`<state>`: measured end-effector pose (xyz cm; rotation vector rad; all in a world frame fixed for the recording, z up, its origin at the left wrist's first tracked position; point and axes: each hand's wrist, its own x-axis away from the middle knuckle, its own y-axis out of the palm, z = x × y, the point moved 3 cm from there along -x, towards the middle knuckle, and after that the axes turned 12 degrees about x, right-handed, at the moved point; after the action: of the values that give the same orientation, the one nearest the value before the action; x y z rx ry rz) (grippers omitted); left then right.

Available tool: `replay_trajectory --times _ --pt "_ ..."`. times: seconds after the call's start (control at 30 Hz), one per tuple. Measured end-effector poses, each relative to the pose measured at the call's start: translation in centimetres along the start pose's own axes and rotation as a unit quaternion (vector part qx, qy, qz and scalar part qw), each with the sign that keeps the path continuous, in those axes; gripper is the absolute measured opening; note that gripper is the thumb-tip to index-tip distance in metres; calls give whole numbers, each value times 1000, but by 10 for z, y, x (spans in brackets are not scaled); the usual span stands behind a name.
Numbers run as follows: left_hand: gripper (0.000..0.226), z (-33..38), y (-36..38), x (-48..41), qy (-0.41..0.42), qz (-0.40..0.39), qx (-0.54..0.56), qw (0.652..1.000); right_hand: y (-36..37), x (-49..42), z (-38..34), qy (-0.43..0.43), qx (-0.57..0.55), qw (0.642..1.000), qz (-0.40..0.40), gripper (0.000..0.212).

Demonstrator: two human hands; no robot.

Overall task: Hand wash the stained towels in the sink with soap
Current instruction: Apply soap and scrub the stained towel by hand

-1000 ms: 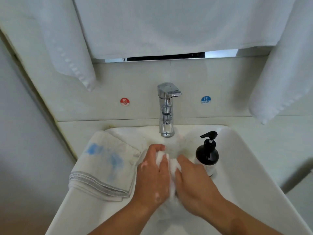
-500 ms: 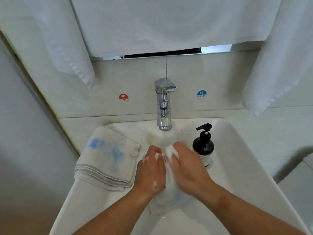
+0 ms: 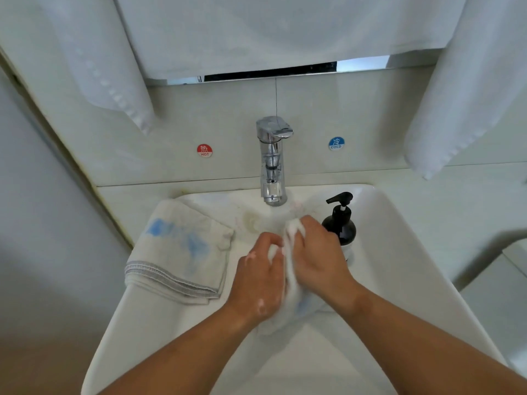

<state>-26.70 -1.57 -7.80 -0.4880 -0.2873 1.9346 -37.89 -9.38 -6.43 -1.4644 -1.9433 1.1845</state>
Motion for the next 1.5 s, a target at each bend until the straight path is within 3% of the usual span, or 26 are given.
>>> replay_trajectory --times 0.1,0.2,0.27,0.33,0.4,0.5,0.6,0.73,0.83,0.9,0.97,1.03,1.13,1.23,1.3,1.37,1.43,1.5 --pt "14 10 -2 -6 -5 65 112 992 1 3 10 17 51 998 -45 10" --pt "13 2 -9 -14 -26 117 70 990 4 24 -5 -75 37 993 -79 10" --pt "13 -7 -10 -11 -40 91 5 995 1 23 -14 -90 -2 995 -32 12" --pt "15 -8 -5 -4 -2 25 -36 999 -1 7 -9 -38 -17 999 2 11" --pt "14 1 0 1 40 1 -4 999 -2 -4 1 10 3 1000 -6 11" --pt "13 9 -2 -5 35 62 79 994 1 7 7 0 74 995 -67 12" --pt "12 -1 -7 -12 -16 108 34 993 4 26 -9 -75 68 991 -82 12" --pt "13 -12 1 -2 -28 -15 -49 998 1 6 -10 -38 6 999 2 13" --pt "10 1 0 -3 16 14 75 997 0 -5 6 29 23 999 -8 9" --pt "10 4 -6 -9 16 67 140 988 0 5 6 6 80 995 -52 9" --pt "9 1 -12 -14 2 109 103 989 3 21 -5 -58 97 990 -84 9" --pt "8 -8 -13 -14 -33 113 38 992 3 27 -16 -103 60 991 -59 8" --pt "10 -10 -4 -5 -19 33 -28 999 -3 8 -15 -61 16 998 10 7" --pt "9 7 2 2 28 26 24 999 -4 -6 3 22 39 999 -17 14" --pt "9 12 -2 -3 17 74 73 994 -2 4 5 8 79 995 -59 10" --pt "10 7 -6 -10 -7 105 51 993 3 21 -5 -51 86 991 -94 9" --pt "10 -2 -6 -11 -45 89 -5 995 4 27 -15 -87 51 993 -67 10" --pt "15 -7 -2 -5 -50 26 -53 997 0 14 -15 -59 29 998 -8 9"
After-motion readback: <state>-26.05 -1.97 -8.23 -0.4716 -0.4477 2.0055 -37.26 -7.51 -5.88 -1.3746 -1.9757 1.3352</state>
